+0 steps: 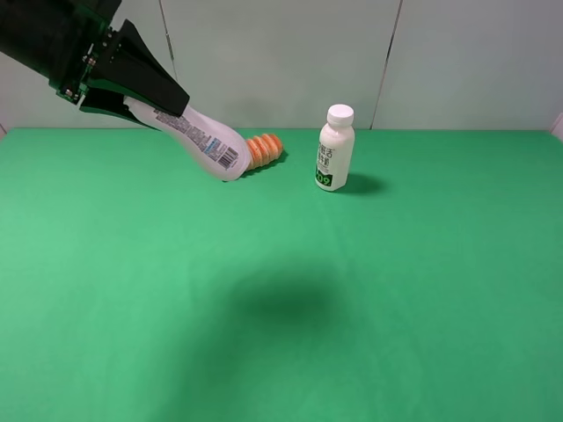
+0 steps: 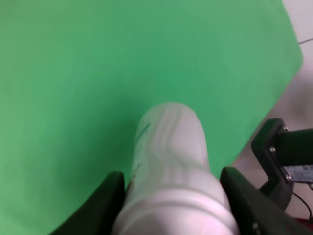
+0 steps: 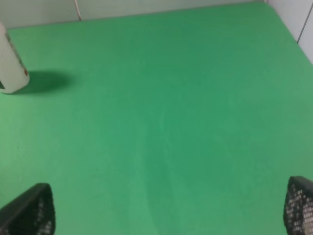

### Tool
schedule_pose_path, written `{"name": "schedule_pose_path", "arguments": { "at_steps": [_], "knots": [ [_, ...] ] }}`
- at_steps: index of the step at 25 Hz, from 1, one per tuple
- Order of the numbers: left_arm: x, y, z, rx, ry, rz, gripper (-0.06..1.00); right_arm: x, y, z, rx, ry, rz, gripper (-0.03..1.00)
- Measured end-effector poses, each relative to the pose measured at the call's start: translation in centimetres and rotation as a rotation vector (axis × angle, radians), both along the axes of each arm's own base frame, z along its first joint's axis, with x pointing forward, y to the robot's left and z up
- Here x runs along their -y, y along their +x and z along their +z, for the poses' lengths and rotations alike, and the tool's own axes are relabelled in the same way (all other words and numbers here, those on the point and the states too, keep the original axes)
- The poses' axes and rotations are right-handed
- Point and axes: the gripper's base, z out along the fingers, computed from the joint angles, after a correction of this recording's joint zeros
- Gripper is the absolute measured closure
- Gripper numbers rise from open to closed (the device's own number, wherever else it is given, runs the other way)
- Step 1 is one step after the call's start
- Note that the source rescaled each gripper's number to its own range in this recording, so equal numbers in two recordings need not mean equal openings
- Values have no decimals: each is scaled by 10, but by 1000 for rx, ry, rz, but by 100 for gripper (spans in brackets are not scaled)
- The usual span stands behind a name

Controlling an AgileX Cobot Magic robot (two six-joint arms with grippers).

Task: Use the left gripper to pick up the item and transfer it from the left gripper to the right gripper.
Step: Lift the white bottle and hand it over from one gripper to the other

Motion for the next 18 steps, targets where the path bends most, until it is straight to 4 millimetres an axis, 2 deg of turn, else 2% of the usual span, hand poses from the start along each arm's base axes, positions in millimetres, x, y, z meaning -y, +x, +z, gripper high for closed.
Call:
{"name": "schedule_pose_path", "arguments": {
  "at_steps": [6,14,18],
  "knots": [
    [5,-2,0,37,4,-49,94,0,0,0,0,0,0,-3],
    [40,-14,-7,174,130,-177,94,-4,2,0,-10,26,35,-3],
    [57,-20,-8,225,145,-218,94,-9,18,5,-99,61,85,-3]
  ]
}}
